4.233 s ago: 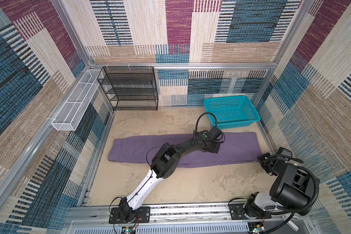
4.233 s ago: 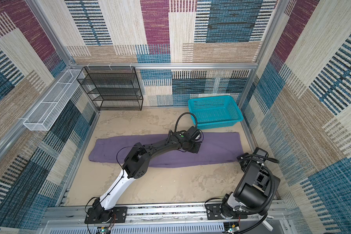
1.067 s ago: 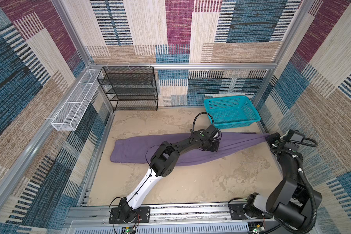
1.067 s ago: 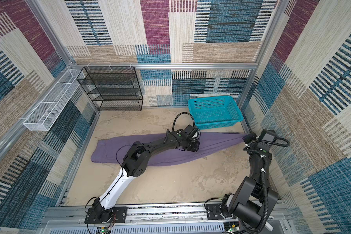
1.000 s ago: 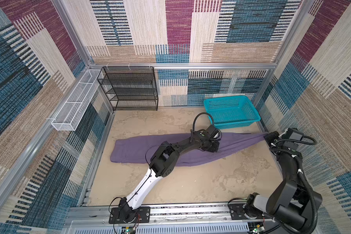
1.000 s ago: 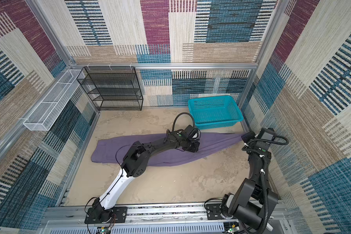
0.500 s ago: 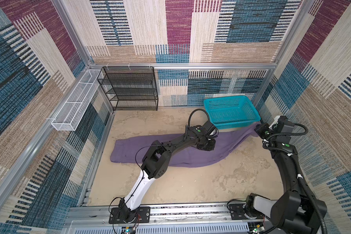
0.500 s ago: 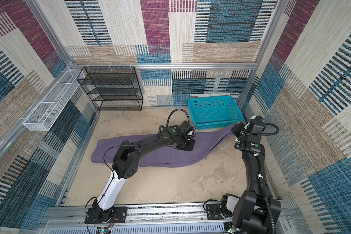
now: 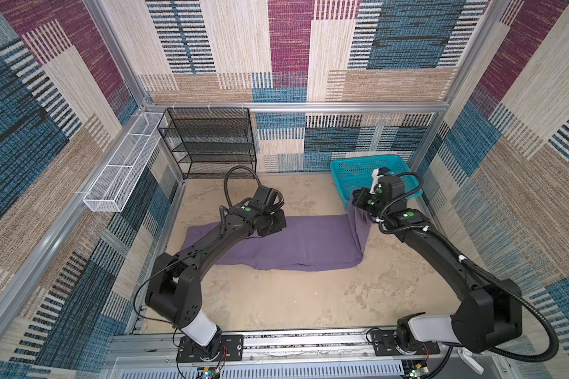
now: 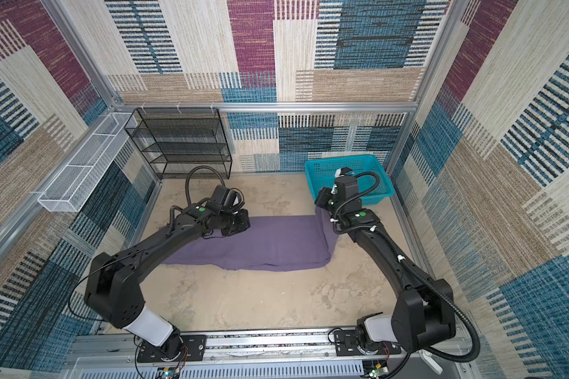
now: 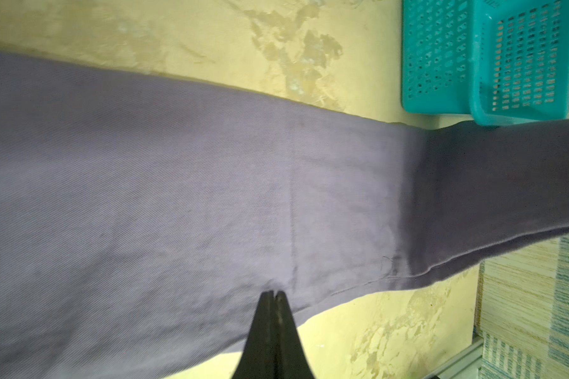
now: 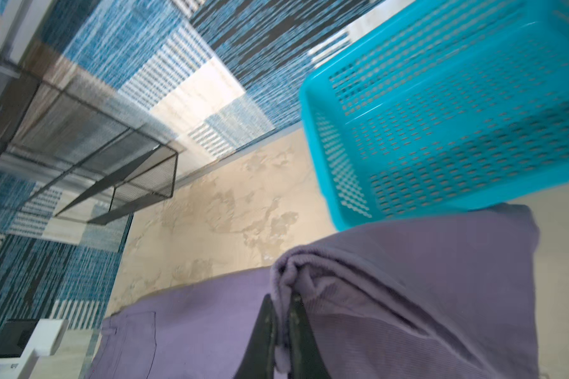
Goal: Fold and stack the trousers
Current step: Fold the trousers at the center of the table.
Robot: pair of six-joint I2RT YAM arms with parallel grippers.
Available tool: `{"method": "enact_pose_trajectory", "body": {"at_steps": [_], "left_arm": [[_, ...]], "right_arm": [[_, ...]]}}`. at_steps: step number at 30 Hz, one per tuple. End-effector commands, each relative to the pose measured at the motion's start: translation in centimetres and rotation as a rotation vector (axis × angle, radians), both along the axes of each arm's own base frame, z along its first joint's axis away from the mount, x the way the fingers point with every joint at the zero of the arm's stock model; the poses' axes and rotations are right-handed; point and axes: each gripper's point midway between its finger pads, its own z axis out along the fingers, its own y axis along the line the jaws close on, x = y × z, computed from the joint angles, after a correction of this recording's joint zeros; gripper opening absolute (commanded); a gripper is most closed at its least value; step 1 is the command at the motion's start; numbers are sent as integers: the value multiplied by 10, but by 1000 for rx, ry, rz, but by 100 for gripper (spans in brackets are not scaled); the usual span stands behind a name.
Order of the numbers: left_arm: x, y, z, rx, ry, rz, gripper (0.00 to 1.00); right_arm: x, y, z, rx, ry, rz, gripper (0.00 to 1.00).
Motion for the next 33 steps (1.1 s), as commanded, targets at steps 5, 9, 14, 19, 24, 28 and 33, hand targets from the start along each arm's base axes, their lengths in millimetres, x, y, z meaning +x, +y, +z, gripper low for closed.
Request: {"method": "enact_pose_trajectory", "body": {"at_steps": [5, 9, 14, 19, 24, 28, 33], "left_arm": [[-20, 45, -16, 16, 15, 118, 0], [-28, 54, -27, 24, 36, 129, 0], [-32, 57, -37, 18, 70, 130, 0], [-33, 58, -43, 24, 86, 130, 0], [-37, 60, -48, 25, 99, 135, 0], [-39, 62, -52, 31, 106, 138, 0], [-41, 65, -57, 39, 120, 143, 0]], "right_arm": [[11, 115, -25, -133, 5, 186, 0], [-2, 159, -51, -230, 26, 293, 0], [-26, 189, -70, -283, 12, 437, 0], [-41, 202, -72, -326, -28, 573, 0], [-54, 199, -61, -374, -86, 649, 0], [-61, 195, -49, -392, -129, 681, 0], [-81, 209, -47, -341, -141, 819, 0]]}}
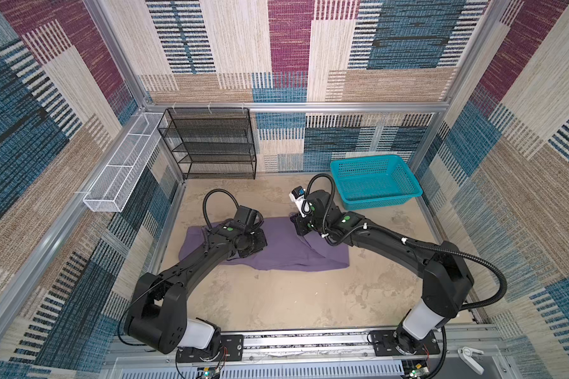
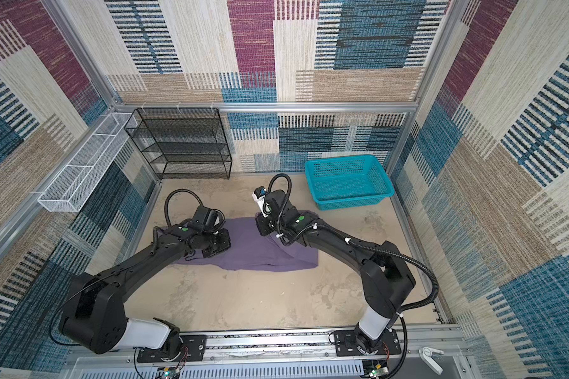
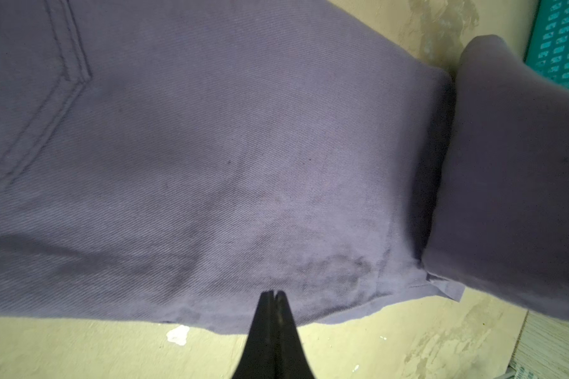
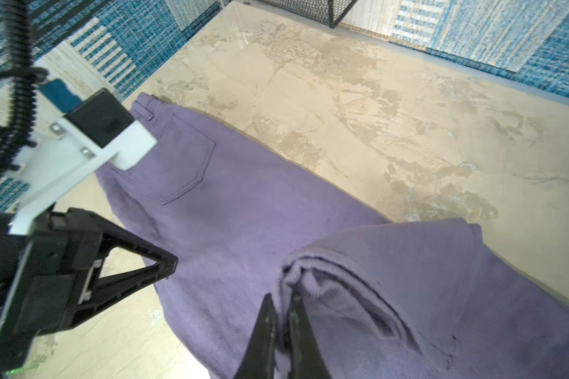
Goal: Fold and stack the trousers
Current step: Fold the trousers at the center of the table.
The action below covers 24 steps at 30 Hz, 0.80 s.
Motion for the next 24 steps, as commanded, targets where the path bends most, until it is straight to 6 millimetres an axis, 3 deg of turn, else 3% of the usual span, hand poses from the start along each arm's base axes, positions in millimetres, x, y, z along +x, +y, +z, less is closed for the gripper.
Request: {"method": "enact_pose_trajectory", "body": {"at_steps": [1, 5, 13, 21, 24], "left_arm": [[0, 3, -3, 1, 6, 20, 0], [-3, 7, -5, 15, 13, 27, 0], [-4, 16, -7, 33, 23, 45, 0], [-3, 17, -7, 37, 26, 49, 0], [-3, 18, -8, 38, 30, 49, 0]], "right_arm": [[-17, 17, 3, 44, 17, 145, 0], [-34, 27, -17, 58, 90, 211, 0], [-61, 49, -37, 55, 137, 317, 0], [-76, 60, -35, 75, 148, 385, 0], [-81, 62, -48, 35, 171, 394, 0]]}}
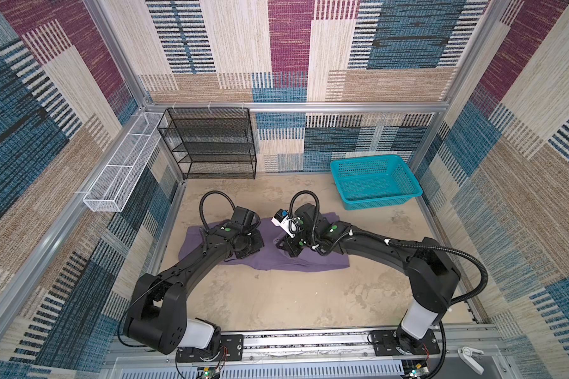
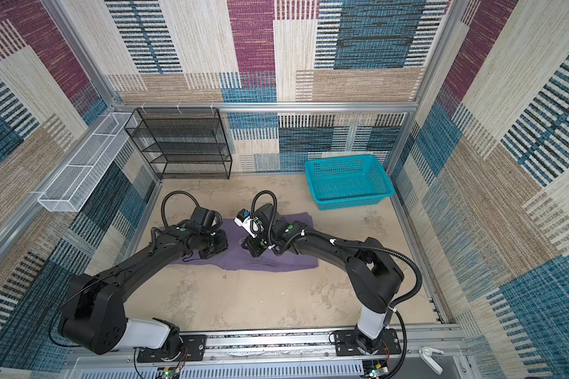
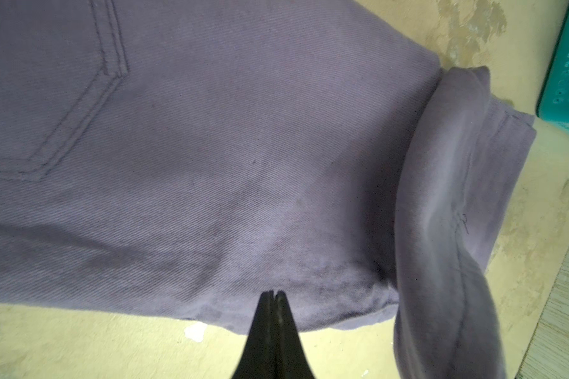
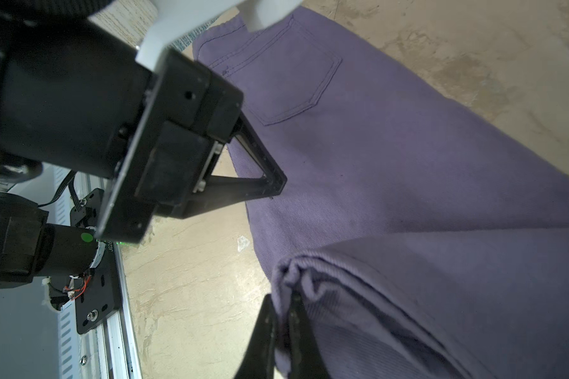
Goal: Fold and stack the trousers
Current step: Fold the trousers at the center of the table, then smooth out the trousers at the center of the table.
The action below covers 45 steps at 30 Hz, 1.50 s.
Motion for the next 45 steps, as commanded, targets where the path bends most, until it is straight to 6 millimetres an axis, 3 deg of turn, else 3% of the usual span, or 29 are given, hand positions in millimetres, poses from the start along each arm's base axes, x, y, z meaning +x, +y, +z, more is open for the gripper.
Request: {"method": "enact_pose_trajectory", "body": {"at_steps": [1, 2, 3, 5, 9, 11, 14, 17, 22, 25, 28, 33, 40, 41, 42, 43, 45], "left_arm": [[-1, 5, -2, 20, 8, 18, 0], [-1, 6, -3, 23, 10, 19, 0], [0, 6, -2, 27, 9, 20, 0], [-1, 10, -1, 37, 13, 29, 5], [-3, 20, 2, 72, 15, 59, 21], [-3, 26, 7, 97, 8, 73, 27], [1, 22, 18, 86, -26, 52, 35], [10, 4, 31, 84, -69, -34, 40], [16, -63, 45, 157, -156, -275, 47], [14, -104, 39, 237, -200, -425, 50], [16, -128, 24, 281, -191, -505, 54], [19, -157, 6, 376, -198, -604, 59], [40, -177, -8, 602, -234, -674, 62], [42, -177, -13, 625, -219, -683, 65], [43, -178, -16, 636, -209, -688, 86], [44, -179, -21, 644, -201, -699, 99], [47, -180, -27, 666, -194, -699, 100]], "right_arm": [[-10, 11, -6, 0, 5, 55, 0], [-13, 13, -14, -18, 17, 60, 12], [-16, 14, -23, -39, 29, 58, 30], [-20, 19, -35, -56, 40, 55, 48], [-20, 31, -28, -13, 51, 46, 66], [-13, 35, -15, 4, 32, 23, 75], [-4, 32, 17, 39, -26, -24, 72], [20, 2, 34, 44, -1, -174, 63], [53, -91, 6, -10, 171, -476, 58], [55, -141, -16, -18, 285, -615, 58], [52, -171, -26, 60, 362, -672, 56], [59, -186, -31, 67, 361, -692, 57], [71, -221, -26, 172, 391, -752, 56], [72, -227, -27, 182, 397, -764, 56], [71, -232, -26, 192, 399, -771, 56], [71, -238, -26, 201, 400, -783, 56], [70, -247, -27, 214, 401, -801, 56]]}}
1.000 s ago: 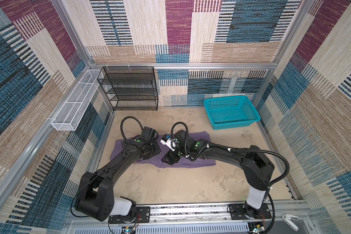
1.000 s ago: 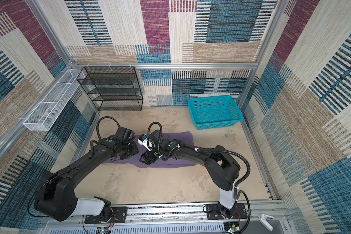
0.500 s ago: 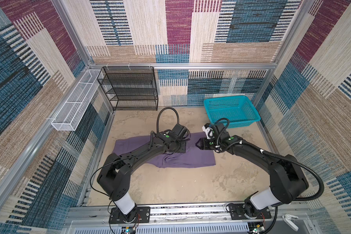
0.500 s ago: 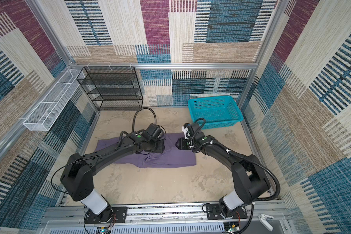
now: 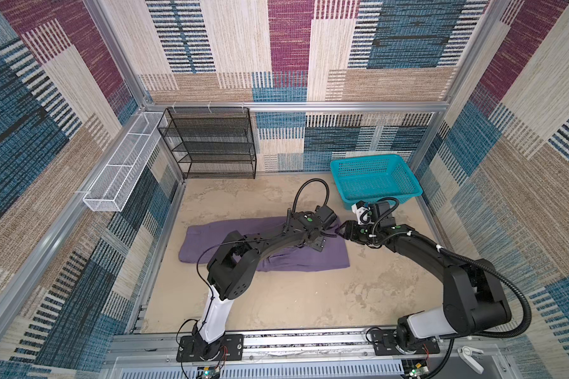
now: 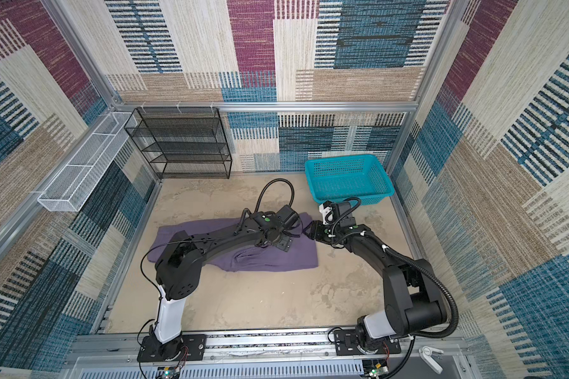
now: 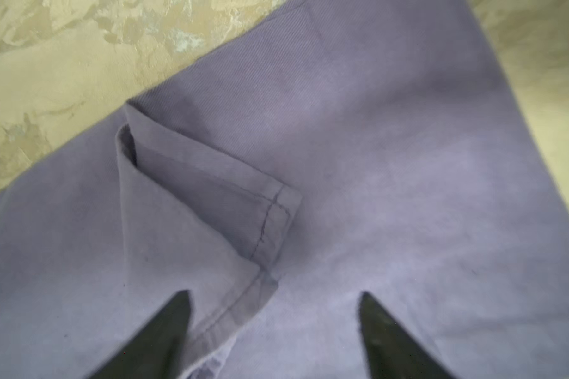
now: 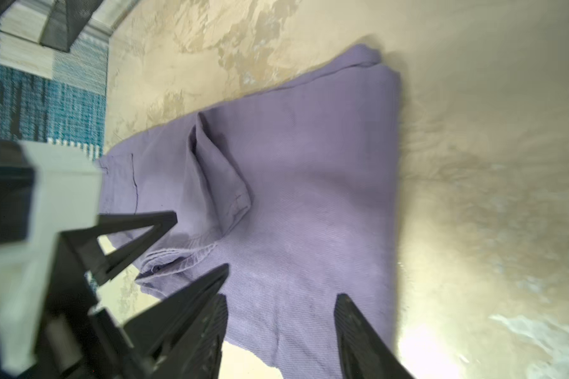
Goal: Fold and stack the trousers
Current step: Smooth out the trousers at the center of the table.
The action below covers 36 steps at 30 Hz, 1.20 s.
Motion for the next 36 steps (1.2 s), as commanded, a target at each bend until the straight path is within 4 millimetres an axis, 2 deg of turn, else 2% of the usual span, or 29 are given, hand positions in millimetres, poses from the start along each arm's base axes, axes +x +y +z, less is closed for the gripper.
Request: {"method": "enact_pose_trajectory", "body": {"at_steps": [1, 5, 7, 10, 16, 17, 22, 26, 28, 32, 36], "left_arm": [[5, 12, -8, 126, -13, -31, 99], [13, 15, -12, 172, -35, -12, 94], [16, 17, -17, 209, -38, -6, 82], [19, 19, -21, 231, -35, 7, 72], [21, 22, -30, 234, -18, 23, 70], [20, 23, -31, 230, -12, 25, 66], [26, 33, -28, 197, 6, 66, 30], [36, 41, -14, 138, 10, 100, 15], [40, 44, -9, 76, 29, 117, 10], [48, 54, 1, -58, 76, 161, 9], [58, 82, 4, -175, 119, 238, 12]], "right_arm": [[2, -5, 10, 56, -37, -6, 56], [-1, -15, 9, 75, -39, -27, 56], [-1, -17, 8, 75, -40, -30, 56], [-2, -18, 6, 76, -35, -33, 56], [0, -21, 6, 73, -36, -40, 56], [0, -21, 6, 73, -36, -39, 56], [1, -22, 4, 69, -33, -43, 56], [-2, -22, -3, 67, -16, -43, 56], [-4, -23, -7, 67, -4, -44, 56], [-5, -22, -11, 68, 6, -44, 56], [-3, -24, -13, 57, 9, -48, 55]]}}
